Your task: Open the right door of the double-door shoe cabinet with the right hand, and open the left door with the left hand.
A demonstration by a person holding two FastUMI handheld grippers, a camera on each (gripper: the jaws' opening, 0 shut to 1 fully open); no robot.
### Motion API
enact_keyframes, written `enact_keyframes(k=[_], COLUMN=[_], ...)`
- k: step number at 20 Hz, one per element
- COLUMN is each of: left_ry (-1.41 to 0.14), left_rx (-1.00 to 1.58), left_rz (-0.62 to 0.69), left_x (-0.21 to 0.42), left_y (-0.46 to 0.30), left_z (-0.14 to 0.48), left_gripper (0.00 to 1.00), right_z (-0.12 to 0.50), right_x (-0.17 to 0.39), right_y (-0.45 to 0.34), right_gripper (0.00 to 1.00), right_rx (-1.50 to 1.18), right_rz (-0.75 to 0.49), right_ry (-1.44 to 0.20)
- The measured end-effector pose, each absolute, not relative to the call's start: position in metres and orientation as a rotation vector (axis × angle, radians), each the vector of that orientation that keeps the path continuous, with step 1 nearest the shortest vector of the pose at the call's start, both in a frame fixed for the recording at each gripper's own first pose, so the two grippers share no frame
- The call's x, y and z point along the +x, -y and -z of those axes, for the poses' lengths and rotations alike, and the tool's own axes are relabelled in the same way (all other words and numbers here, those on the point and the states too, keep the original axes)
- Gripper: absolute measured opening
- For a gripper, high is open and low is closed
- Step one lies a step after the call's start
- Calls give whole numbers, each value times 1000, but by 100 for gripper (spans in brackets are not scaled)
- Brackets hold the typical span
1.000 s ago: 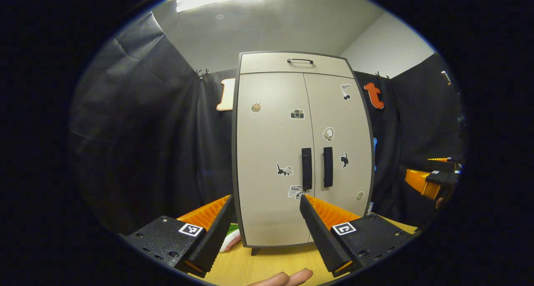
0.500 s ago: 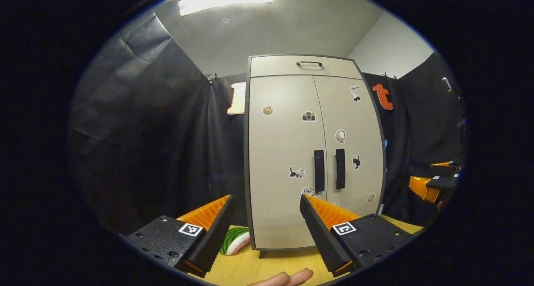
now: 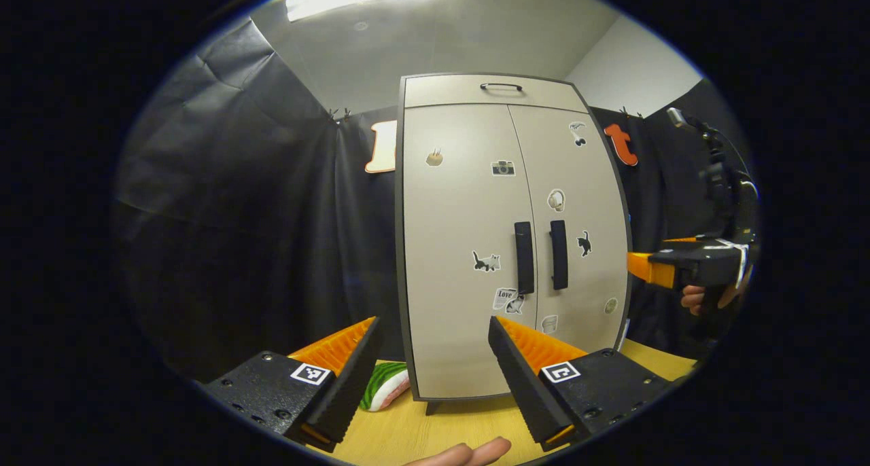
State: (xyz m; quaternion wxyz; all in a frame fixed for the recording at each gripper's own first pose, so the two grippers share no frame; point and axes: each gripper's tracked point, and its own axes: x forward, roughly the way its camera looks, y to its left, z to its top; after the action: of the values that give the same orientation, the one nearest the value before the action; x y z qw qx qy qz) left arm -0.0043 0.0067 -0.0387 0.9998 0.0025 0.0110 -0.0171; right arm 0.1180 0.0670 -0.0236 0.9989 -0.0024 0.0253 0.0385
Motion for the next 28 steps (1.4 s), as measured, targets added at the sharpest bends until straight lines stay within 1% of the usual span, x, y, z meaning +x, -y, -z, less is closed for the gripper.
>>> enact_keyframes(k=[1,2,3,4,5,6,7,8,10,11,12,13,16,17,18,19,20,22,23,24,25,26,27,28], left_ry=[-23,-18,-15,-18,-19,-19,-18,-19,-17,-13,-5,-2,-4,-6,-8,-10,-12,-16,-16,-15,-11,-9,-8,-5], left_rx=[-1,-7,-9,-3,4,7,8,5,2,3,7,6,6,6,3,-1,-4,-7,-9,-13,-16,-18,-20,-21], left_rz=[39,38,37,39,36,33,34,31,25,22,20,19,1,-2,-3,-4,-4,1,2,3,5,8,9,12], left_x=[-5,-7,-7,-9,-10,-11,-13,-15,-18,-18,-19,-18,-15,-14,-15,-14,-14,-12,-12,-13,-13,-14,-14,-15], left_y=[-8,-10,-13,-15,-18,-23,-26,-31,-41,-45,-50,-55,-69,-73,-76,-78,-79,-81,-81,-82,-82,-81,-82,-82], left_z=[40,41,42,43,46,47,48,50,53,53,54,54,62,64,66,68,70,74,74,75,74,74,75,75], left_gripper=[97,98,97,97,98,97,98,97,97,97,97,97,97,97,97,97,97,97,97,98,98,98,97,97], right_z=[22,20,17,14,13,11,11,15,22,23,25,26,31,31,31,31,37,45,43,40,38,41,40,42], right_x=[129,138,148,158,166,174,181,185,191,195,199,205,214,220,222,225,232,237,245,238,240,240,239,242], right_y=[-72,-80,-89,-99,-111,-124,-138,-151,-170,-179,-177,-177,-185,-185,-187,-188,-186,-186,-188,-186,-186,-186,-187,-187], right_gripper=[99,94,99,98,94,94,99,99,99,94,94,98,96,89,75,68,49,34,34,30,33,29,33,31], right_rx=[-2,8,31,56,71,78,76,66,31,20,0,-6,-29,-43,-41,-24,-5,85,133,140,126,89,47,57], right_rz=[-81,-96,-112,-133,-160,-192,-219,-251,-275,-274,-243,-212,-184,-165,-164,-163,-148,-153,-157,-159,-154,-141,-136,-137], right_ry=[-57,-65,-70,-76,-84,-84,-88,-100,-115,-117,-116,-114,-138,-125,-116,-108,-115,-154,-121,-132,-117,-120,-112,-117])
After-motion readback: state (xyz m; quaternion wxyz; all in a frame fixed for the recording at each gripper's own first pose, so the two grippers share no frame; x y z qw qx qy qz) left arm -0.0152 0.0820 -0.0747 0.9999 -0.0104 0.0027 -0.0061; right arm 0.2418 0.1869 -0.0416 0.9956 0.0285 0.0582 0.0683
